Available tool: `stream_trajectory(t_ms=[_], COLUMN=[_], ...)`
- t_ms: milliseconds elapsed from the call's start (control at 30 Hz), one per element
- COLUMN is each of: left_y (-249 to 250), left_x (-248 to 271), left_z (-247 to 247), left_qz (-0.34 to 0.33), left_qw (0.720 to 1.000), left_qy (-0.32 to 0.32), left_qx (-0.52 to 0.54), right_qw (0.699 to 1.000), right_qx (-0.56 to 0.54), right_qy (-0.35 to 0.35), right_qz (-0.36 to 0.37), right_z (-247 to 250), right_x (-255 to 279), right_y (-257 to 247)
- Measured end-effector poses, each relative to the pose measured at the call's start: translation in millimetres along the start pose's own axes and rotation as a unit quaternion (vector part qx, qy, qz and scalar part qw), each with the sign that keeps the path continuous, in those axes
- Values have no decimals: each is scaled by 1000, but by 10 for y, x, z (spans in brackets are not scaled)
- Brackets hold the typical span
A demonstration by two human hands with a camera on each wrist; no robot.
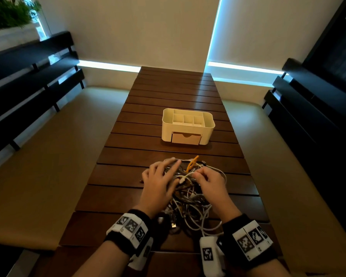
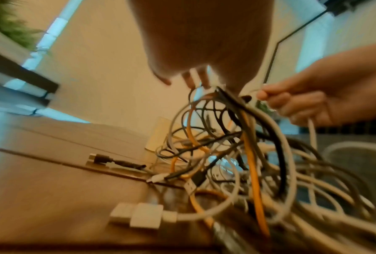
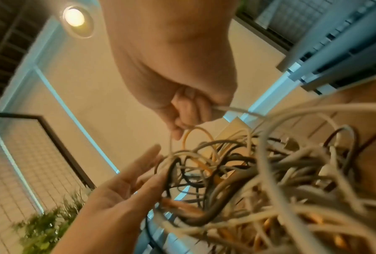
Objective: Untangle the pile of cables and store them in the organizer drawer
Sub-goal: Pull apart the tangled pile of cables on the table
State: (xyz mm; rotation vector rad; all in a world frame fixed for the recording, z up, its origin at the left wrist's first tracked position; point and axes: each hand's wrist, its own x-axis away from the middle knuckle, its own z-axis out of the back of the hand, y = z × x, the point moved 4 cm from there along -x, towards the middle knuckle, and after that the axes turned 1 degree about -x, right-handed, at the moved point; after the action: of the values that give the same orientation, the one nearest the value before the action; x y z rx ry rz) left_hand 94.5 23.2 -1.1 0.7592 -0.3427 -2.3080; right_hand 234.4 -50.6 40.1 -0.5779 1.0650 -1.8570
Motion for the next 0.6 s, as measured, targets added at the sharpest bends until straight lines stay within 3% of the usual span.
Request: stream_trajectory(t_ms=[67,100,200,333,400,533,600], left_y=[93,107,67,25,-9,-111,-150], left_x=[85,107,116,132,134,148,153], left_z=[-25,-43,-44,32,35,-58,-97], left_qz=[-67,-78,-77,-35,-33,-77,-86], left_qw=[996,994,990,980,981,990,991], left_qy=[49,63,105,160,166,117,98], left_qx=[22,32,47,114,99,30,-9], right_qw=[1000,999,985,990,984,916,900], right_qx=[-2,12,80,-3,28,262,281], right_qy=[3,-30,-149,-141,-176,-303,-332], right_qz=[-21,-7,42,-4,-5,34,34], right_z=[-11,-38,-110,3,8,-87,-97], right_x=[-1,11,71,20,27,50,37], right_y=[-3,-33,-129,-114,-92,-95,-123])
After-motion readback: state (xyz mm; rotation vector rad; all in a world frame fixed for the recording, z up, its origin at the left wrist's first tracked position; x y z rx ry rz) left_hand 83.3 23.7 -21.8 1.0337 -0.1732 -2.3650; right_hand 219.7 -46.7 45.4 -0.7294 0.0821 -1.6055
